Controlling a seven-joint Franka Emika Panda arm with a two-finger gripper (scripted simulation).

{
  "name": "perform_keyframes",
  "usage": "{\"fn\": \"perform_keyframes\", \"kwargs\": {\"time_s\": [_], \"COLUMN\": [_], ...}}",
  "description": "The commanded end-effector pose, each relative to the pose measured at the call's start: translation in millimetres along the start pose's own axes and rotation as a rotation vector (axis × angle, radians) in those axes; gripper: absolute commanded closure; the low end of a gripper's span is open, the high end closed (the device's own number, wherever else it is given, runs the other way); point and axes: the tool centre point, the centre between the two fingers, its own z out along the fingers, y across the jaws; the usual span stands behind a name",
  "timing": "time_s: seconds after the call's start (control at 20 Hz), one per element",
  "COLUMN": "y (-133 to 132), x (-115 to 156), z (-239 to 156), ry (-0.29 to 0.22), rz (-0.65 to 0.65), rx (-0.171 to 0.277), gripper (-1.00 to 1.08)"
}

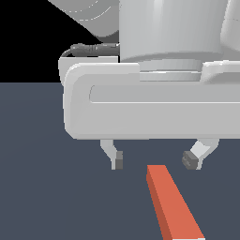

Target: Insert the peg into the horizontal hole in a box.

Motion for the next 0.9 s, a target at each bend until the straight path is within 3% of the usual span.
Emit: {"fn": "perform_keyframes", "kwargs": {"time_s": [0.0,0.4,0.85], "y": [6.6,22.6,30.8], "x": [-22.7,-71.9,-93.2], "z": [8.6,26.9,34.6], "ry": [0.0,0.0,-0.001], "rz": [-0.005,-0.013,-0.016], "rx": [0.0,0.002,0.002], "gripper": [-0.92,-0.92,-0.92]}}
